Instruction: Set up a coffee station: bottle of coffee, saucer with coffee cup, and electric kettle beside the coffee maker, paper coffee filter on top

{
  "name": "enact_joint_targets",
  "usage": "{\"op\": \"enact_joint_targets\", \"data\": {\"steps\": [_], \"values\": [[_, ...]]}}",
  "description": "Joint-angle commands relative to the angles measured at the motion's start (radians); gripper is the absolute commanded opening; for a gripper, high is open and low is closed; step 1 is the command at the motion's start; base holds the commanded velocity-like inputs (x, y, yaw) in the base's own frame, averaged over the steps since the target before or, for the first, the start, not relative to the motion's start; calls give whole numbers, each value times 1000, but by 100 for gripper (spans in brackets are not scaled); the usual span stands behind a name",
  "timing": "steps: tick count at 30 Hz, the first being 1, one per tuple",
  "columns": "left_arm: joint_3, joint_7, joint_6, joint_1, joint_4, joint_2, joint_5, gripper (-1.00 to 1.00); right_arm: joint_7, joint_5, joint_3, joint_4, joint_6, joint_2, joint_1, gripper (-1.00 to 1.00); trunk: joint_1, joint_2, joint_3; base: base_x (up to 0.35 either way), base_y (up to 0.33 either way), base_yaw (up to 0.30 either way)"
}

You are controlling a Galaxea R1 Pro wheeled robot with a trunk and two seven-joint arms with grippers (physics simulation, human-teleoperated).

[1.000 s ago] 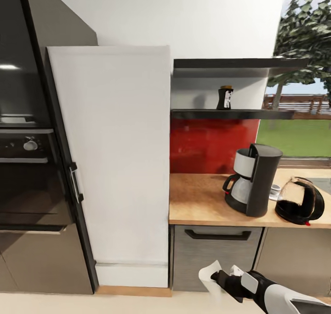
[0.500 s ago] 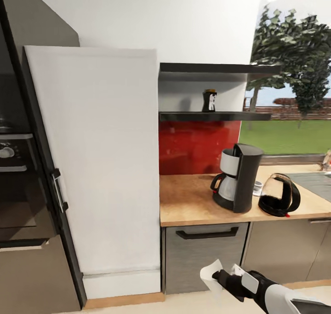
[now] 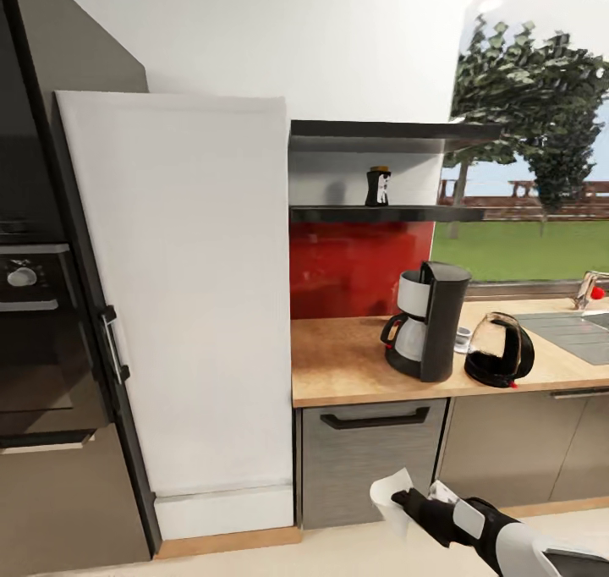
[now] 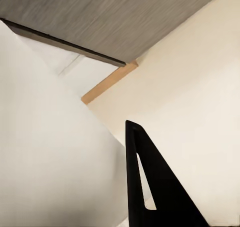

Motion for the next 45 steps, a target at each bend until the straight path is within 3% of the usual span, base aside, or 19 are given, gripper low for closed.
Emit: {"op": "enact_joint_targets", "data": {"steps": [1, 10, 41, 42, 44, 45], "values": [[-1, 3, -2, 0, 0, 0, 2, 100, 29, -3, -8, 3, -2, -7, -1, -100, 0, -1, 0, -4, 1, 0], [-1, 3, 1, 0, 0, 0, 2, 100, 87, -12, -8, 2, -35, -27, -1, -100, 0, -1, 0, 20, 0, 0], [1, 3, 15, 0, 1, 1, 5, 100, 87, -1, -6, 0, -39, -27, -1, -100, 0, -1, 0, 33, 0, 0], [3, 3, 7, 0, 0, 1, 8, 100, 88, 3, 28, -20, 10, -27, -1, -100, 0, -1, 0, 0, 0, 0], [4, 3, 8, 0, 0, 1, 8, 100, 84, 3, 37, -53, 48, -27, -1, -100, 0, -1, 0, 0, 0, 0], [4, 3, 9, 0, 0, 1, 8, 100, 77, 3, 43, -120, 102, -27, -1, -100, 0, -1, 0, 0, 0, 0]]}}
